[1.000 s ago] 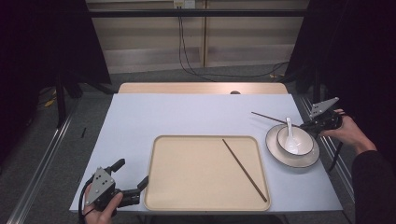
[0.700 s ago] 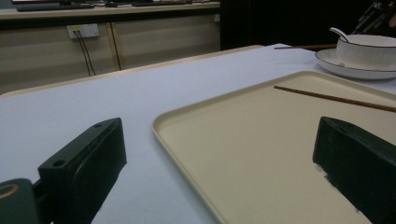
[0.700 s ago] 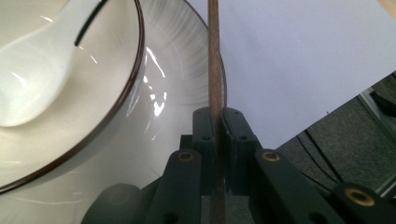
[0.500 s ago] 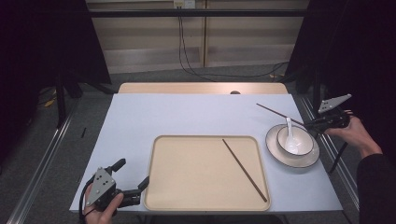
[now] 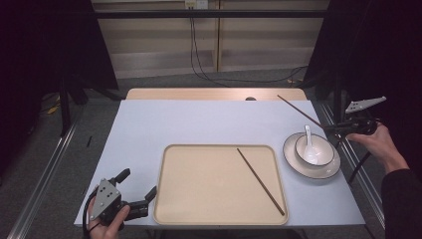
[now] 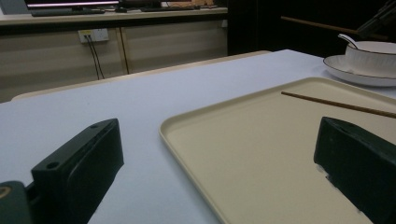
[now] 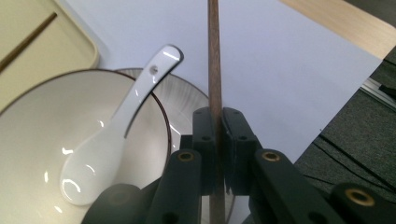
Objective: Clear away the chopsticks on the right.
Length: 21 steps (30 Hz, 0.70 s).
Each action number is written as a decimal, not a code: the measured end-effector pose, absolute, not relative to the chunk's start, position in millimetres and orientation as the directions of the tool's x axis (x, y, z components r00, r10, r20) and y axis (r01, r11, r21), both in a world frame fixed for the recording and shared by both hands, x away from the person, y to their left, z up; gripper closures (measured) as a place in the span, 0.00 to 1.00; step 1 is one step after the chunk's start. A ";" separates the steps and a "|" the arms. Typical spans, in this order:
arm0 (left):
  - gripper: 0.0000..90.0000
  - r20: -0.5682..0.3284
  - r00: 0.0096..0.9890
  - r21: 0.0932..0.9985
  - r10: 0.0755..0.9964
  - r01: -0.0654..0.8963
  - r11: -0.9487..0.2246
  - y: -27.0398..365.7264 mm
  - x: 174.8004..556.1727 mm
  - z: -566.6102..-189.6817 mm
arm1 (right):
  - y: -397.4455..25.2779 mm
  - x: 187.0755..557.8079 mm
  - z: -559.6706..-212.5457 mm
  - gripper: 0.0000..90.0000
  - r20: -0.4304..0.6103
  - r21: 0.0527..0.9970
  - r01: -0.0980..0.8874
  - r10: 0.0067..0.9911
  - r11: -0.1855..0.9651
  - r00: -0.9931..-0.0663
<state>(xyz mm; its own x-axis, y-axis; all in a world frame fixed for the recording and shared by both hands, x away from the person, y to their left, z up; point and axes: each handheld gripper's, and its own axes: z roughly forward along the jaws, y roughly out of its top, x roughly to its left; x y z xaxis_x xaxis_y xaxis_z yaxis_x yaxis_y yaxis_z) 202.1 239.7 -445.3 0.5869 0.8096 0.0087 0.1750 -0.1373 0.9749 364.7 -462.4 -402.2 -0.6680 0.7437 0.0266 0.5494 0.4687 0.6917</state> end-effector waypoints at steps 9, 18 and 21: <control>0.02 -0.005 0.592 0.976 0.806 0.180 -0.126 240.0 202.5 -446.0 | -453.9 345.0 -380.3 0.94 0.069 0.753 0.528 0.751 0.393 -0.657; 0.02 0.003 0.587 0.976 0.810 0.173 -0.129 241.4 201.9 -445.4 | -442.2 314.6 -377.7 0.94 0.140 0.762 0.576 0.792 0.297 -0.594; 0.02 0.006 0.589 0.976 0.808 0.173 -0.133 241.9 201.8 -445.3 | -435.8 303.4 -376.0 0.94 0.148 0.755 0.589 0.800 0.289 -0.582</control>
<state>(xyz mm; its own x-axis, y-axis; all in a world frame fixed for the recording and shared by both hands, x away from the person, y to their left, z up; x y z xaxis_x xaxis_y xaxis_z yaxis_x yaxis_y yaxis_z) 201.8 241.9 -445.3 0.5892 0.8080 0.0056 0.1731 -0.1330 0.9759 303.4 -435.8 -376.0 -0.5820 0.7995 0.1484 0.5891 0.2887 0.7547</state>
